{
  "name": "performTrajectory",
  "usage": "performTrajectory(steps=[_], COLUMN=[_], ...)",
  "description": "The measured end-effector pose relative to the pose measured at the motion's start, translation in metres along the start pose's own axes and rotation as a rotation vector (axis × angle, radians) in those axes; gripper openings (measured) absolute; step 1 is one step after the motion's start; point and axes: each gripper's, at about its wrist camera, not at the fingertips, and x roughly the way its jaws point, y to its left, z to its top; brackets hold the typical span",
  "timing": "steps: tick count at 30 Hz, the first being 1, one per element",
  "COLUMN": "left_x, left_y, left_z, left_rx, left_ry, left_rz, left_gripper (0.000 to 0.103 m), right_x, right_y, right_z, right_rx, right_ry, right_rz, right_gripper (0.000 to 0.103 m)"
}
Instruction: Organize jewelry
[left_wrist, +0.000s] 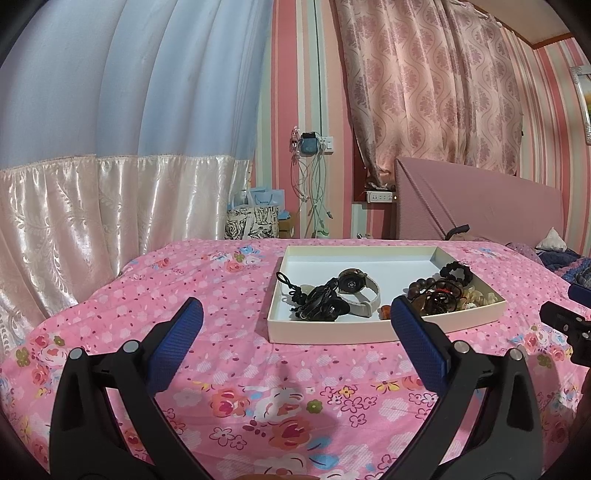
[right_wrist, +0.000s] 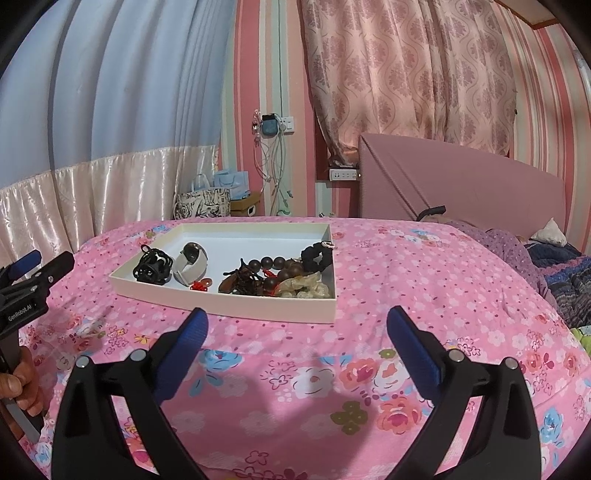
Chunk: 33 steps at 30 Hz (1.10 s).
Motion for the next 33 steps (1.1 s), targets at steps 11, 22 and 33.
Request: performTrajectory(steps=[11, 22, 33], left_x=[-0.0002, -0.0006, -0.0006], left_y=[0.0003, 0.0001, 0.0001], left_z=[0.0006, 0.0013, 0.0010], left_rx=[0.000, 0.004, 0.004], left_ry=[0.001, -0.003, -0.004], left_rz=[0.000, 0.000, 0.001], left_gripper=[0.100, 0.100, 0.100], right_x=[-0.0005, -0.0015, -0.0013], right_y=[0.0005, 0.0005, 0.0002], right_z=[0.0004, 0.0009, 0.0012], right_rx=[-0.004, -0.005, -0.004], right_ry=[0.000, 0.002, 0.002], right_rz=[-0.006, -0.011, -0.011], right_gripper=[0.097, 0.097, 0.097])
